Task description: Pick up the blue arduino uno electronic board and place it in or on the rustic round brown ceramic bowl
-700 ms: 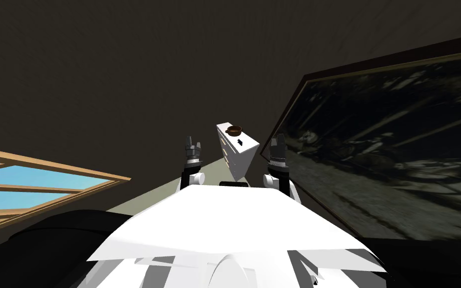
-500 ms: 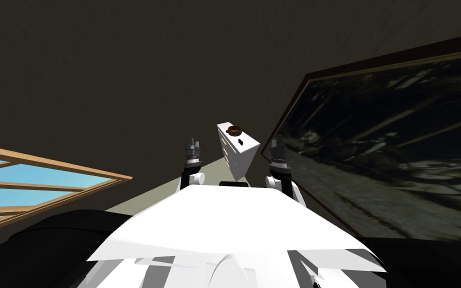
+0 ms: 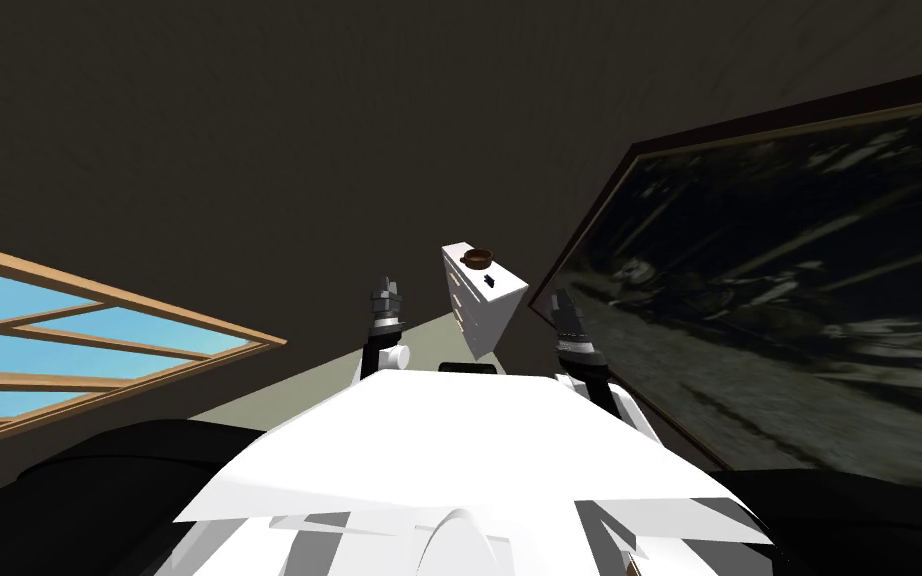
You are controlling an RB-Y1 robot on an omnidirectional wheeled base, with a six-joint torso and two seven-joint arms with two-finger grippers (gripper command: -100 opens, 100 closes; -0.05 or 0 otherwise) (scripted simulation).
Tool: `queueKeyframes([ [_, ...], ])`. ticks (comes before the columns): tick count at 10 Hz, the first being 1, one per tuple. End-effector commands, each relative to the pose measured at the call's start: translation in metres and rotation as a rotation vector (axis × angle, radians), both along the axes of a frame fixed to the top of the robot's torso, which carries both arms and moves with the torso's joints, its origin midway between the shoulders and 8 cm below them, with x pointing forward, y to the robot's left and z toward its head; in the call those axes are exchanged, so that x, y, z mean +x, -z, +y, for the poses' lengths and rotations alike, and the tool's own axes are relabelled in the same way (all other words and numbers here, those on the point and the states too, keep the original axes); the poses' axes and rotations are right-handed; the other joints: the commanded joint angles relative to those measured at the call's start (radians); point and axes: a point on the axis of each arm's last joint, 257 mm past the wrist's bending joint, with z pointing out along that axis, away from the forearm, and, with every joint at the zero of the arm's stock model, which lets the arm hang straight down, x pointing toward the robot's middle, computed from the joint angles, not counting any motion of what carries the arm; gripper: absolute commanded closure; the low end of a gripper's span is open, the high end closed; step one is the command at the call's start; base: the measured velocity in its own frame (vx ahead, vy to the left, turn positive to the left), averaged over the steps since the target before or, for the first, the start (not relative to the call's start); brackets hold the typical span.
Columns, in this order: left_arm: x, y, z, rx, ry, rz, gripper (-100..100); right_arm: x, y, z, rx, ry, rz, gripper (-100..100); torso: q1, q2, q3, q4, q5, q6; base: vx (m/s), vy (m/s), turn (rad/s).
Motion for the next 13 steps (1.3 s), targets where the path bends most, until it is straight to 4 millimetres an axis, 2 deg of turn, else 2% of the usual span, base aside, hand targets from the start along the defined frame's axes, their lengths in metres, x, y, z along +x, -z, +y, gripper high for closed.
queueKeyframes([
  [1, 0.0, 0.0, 0.0, 0.0, 0.0, 0.0, 0, -0.008, 0.021, -0.017, -0.05, 0.023, 0.072, -100, 0.0, 0.0, 0.0, 0.0, 0.0, 0.0, -0.093, 0.075, 0.148],
  [4, 0.0, 0.0, 0.0, 0.0, 0.0, 0.0, 0, -0.023, 0.043, -0.034, -0.082, 0.05, 0.15, -100, -0.001, -0.002, -0.001, 0.0, 0.0, 0.0, -0.042, 0.043, 0.066],
  [7, 0.0, 0.0, 0.0, 0.0, 0.0, 0.0, 0, -0.043, 0.063, -0.061, -0.147, 0.084, 0.244, -100, -0.002, -0.003, -0.002, -0.001, 0.0, 0.0, -0.035, 0.045, 0.123],
  [9, 0.0, 0.0, 0.0, 0.0, 0.0, 0.0, 0, -0.05, 0.071, -0.064, -0.147, 0.092, 0.272, -100, -0.001, -0.003, -0.001, 0.0, 0.0, 0.0, -0.027, 0.036, 0.026],
  [10, 0.0, 0.0, 0.0, 0.0, 0.0, 0.0, 0, -0.062, 0.079, -0.079, -0.181, 0.108, 0.319, -100, -0.002, -0.004, -0.002, -0.001, 0.0, 0.0, -0.03, 0.042, 0.186],
  [11, 0.0, 0.0, 0.0, 0.0, 0.0, 0.0, 0, -0.066, 0.083, -0.081, -0.181, 0.112, 0.337, -100, -0.002, -0.003, -0.002, -0.001, 0.0, 0.0, -0.029, 0.044, 0.095],
  [12, 0.0, 0.0, 0.0, 0.0, 0.0, 0.0, 0, -0.08, 0.091, -0.095, -0.215, 0.127, 0.386, -100, -0.001, -0.003, -0.002, -0.001, 0.0, 0.0, -0.035, 0.071, 0.156],
  [13, 0.0, 0.0, 0.0, 0.0, 0.0, 0.0, 0, -0.084, 0.094, -0.097, -0.216, 0.132, 0.402, -100, 0.0, -0.003, -0.002, -0.001, 0.0, 0.0, -0.029, 0.058, 0.079],
])
